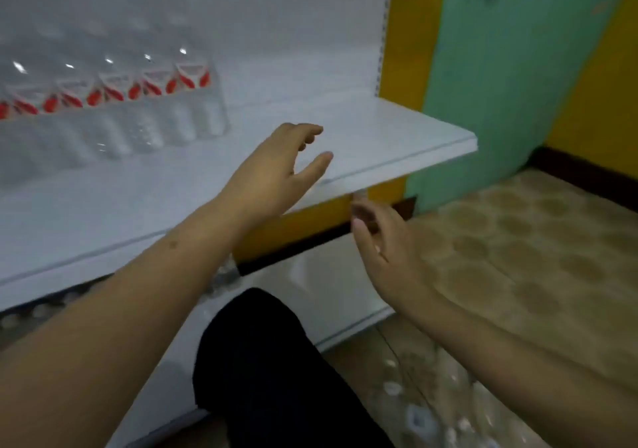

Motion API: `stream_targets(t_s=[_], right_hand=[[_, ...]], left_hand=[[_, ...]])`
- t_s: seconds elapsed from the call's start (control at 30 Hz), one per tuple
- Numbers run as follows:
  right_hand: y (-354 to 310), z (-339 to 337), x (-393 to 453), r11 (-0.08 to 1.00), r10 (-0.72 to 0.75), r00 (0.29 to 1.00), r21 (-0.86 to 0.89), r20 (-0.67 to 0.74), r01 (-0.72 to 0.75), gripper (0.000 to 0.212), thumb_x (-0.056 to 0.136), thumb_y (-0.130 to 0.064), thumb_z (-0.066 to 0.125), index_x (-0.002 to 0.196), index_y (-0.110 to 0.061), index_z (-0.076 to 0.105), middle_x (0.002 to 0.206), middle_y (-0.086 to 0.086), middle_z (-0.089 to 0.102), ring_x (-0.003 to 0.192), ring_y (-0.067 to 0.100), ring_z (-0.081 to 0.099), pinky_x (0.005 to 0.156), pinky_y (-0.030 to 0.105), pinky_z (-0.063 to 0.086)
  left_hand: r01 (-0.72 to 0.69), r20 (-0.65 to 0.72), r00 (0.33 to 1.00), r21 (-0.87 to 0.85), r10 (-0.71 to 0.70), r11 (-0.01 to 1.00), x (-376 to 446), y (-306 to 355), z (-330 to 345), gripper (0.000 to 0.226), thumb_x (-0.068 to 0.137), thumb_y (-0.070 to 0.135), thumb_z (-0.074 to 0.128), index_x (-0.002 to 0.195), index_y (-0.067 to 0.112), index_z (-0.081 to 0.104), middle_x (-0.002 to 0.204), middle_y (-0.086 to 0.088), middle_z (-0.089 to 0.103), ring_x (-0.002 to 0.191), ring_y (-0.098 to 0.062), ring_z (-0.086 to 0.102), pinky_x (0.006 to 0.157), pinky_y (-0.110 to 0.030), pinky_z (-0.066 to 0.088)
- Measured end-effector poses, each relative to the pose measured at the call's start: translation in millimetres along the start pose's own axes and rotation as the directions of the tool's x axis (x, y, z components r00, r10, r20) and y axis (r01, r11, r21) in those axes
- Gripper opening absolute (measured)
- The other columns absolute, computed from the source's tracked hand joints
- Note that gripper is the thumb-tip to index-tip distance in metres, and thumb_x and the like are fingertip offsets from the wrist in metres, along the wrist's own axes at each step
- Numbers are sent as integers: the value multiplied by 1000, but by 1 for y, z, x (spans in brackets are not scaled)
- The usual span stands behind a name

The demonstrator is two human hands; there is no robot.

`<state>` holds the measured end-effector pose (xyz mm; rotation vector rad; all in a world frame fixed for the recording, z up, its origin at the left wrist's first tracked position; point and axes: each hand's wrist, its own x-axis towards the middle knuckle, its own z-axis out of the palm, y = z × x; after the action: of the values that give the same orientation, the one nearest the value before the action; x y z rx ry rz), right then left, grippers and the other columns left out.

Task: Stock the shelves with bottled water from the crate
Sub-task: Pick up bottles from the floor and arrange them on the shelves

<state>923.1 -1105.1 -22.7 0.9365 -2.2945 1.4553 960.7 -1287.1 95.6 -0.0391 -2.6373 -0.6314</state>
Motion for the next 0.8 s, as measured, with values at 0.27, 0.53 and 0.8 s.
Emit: stream_targets(t_s=[0.27, 0.53, 0.8], right_hand=[[201, -56, -199, 726, 636, 766, -267, -90, -634, 31, 100, -30, 48, 126, -17, 57, 108, -1, 62, 95, 14, 60, 79, 30, 50], [313, -9, -331, 416, 908, 296, -542, 297, -731, 58, 96, -30, 57, 147, -11, 36, 138, 15, 49, 125, 28, 51, 103, 33, 41], [366, 40, -339, 376, 925, 253, -587, 283, -717, 68, 90, -17, 63, 149, -3, 30, 138, 22, 44, 125, 36, 48, 104, 37, 40]], left_hand=[[154, 538, 843, -196, -25, 969, -48, 44, 239, 42, 98, 41, 50, 136, 23, 51, 122, 4, 55, 102, -9, 55, 85, -25, 46], [191, 927, 253, 232, -276, 954, -104, 8, 347, 44, 101, 32, 46, 137, 6, 51, 140, -12, 50, 126, -28, 49, 94, -26, 38], [307, 899, 344, 163, -269, 937, -99, -11, 373, 51, 98, 36, 50, 145, 17, 43, 148, -8, 45, 129, -24, 47, 96, -26, 35]])
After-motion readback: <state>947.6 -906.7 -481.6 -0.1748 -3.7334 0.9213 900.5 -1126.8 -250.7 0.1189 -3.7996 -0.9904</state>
